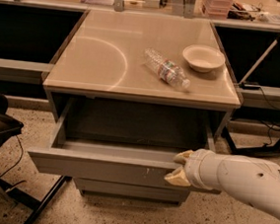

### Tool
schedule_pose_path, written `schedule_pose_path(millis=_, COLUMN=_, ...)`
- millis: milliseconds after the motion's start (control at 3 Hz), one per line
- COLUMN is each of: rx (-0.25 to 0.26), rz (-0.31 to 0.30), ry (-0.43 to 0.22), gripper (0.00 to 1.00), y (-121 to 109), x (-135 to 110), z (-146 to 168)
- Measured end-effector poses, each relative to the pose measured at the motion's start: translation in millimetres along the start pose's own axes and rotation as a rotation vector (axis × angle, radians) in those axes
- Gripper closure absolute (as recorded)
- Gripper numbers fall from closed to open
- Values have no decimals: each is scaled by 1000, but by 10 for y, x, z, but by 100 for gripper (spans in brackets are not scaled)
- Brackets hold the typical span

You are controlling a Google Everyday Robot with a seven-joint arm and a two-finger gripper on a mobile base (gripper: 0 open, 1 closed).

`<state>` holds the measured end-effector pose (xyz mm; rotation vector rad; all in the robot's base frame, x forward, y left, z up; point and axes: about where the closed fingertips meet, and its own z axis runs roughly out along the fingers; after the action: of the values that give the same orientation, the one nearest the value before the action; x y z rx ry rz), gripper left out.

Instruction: Open top drawer

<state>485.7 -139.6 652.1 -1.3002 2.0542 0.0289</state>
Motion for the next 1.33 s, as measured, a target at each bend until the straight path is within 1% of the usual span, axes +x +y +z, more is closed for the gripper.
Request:
schedule_pose_path(millis=1000, rx=9, rz=-11, ry=0, gripper=100, y=47, x=13, z=-53)
schedule_pose_path(millis=1333, rx=22, rz=-11, ry=-3, gripper=100, y=114, x=53, z=-102)
